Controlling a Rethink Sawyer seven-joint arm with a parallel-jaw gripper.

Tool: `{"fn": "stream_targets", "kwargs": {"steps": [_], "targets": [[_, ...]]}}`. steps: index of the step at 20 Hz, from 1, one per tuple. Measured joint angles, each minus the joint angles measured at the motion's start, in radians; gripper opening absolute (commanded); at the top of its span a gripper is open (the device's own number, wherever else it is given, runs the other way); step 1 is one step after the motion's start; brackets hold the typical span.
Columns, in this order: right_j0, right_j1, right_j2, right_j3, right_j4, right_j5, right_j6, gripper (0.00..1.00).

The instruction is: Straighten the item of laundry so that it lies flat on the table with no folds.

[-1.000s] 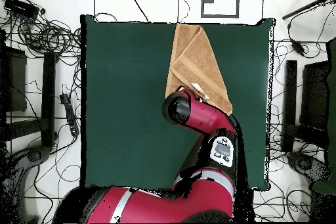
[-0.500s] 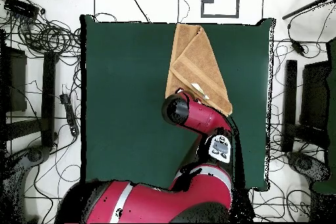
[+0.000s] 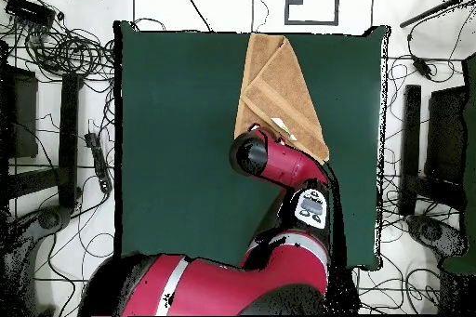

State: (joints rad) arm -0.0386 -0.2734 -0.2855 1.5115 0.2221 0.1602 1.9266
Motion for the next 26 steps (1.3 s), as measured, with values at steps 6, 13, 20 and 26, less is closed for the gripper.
{"fn": "stream_targets", "kwargs": {"steps": [6,13,20,26], "targets": [[0.006,0.008,-0.01,-0.012,-0.006,-0.001,0.0,1.0],[0.008,0.01,-0.013,-0.024,-0.064,-0.02,0.0,1.0],[-0.004,0.006,-0.004,-0.029,-0.12,-0.049,0.0,1.0],[-0.064,-0.005,0.021,-0.029,-0.162,-0.1,0.0,1.0]]}}
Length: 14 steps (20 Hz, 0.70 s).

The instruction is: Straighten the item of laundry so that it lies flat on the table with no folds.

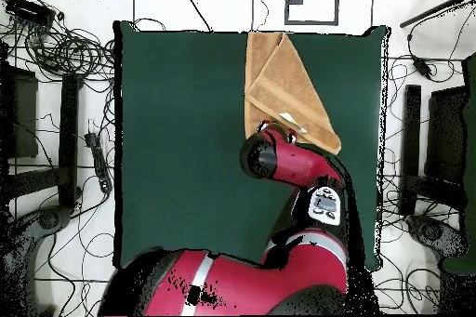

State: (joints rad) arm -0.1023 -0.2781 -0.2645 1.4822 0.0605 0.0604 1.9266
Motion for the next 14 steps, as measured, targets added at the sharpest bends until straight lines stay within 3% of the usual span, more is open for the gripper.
{"fn": "stream_targets", "kwargs": {"steps": [14], "targets": [[-0.137,-0.039,0.03,-0.009,-0.083,-0.009,0.0,1.0]]}}
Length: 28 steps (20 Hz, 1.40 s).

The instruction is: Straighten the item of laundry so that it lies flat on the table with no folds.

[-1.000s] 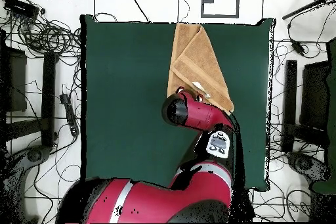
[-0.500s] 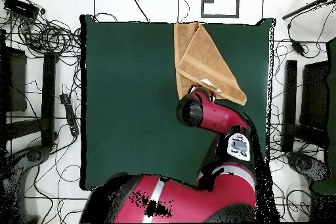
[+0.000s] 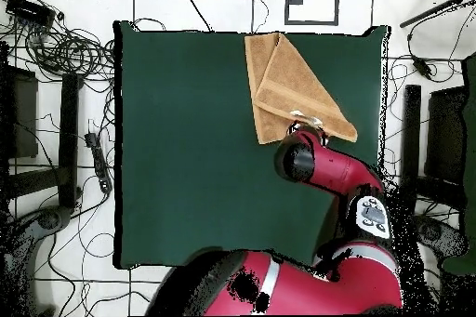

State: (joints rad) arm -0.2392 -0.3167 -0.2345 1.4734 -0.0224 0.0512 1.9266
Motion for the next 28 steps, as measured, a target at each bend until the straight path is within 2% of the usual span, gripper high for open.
{"fn": "stream_targets", "kwargs": {"steps": [6,11,16,28], "targets": [[-0.036,-0.02,0.033,-0.004,-0.055,-0.051,0.0,1.0],[-0.043,-0.004,0.04,-0.024,-0.105,-0.233,0.0,1.0],[-0.046,0.026,0.047,-0.071,-0.116,-0.366,0.0,1.0],[-0.073,0.13,0.115,-0.185,-0.153,-0.39,0.0,1.0]]}}
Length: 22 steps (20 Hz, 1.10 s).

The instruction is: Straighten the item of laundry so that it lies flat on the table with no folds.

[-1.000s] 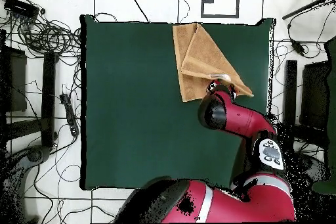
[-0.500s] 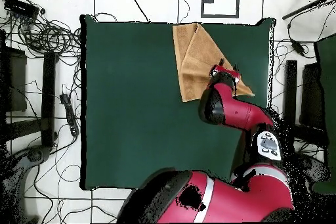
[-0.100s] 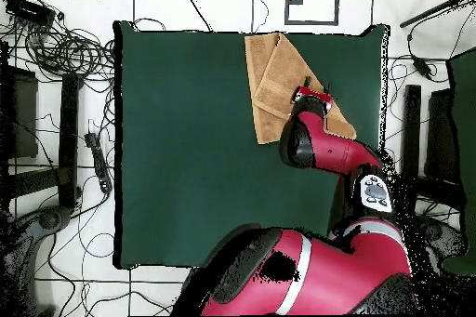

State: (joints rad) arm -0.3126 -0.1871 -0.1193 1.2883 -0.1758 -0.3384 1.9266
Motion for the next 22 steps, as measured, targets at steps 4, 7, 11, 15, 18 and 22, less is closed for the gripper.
{"fn": "stream_targets", "kwargs": {"steps": [4,7,11,15,18,22], "targets": [[0.023,0.005,-0.016,0.008,0.042,0.016,0.0,1.0],[0.058,-0.014,-0.045,0.026,0.097,0.073,0.0,1.0],[0.156,-0.075,-0.129,0.048,0.179,0.27,0.0,1.0],[0.211,-0.144,-0.165,0.056,0.186,0.386,0.0,1.0],[0.224,-0.187,-0.174,0.061,0.191,0.423,0.0,1.0],[0.224,-0.229,-0.189,0.067,0.258,0.466,0.0,1.0]]}}
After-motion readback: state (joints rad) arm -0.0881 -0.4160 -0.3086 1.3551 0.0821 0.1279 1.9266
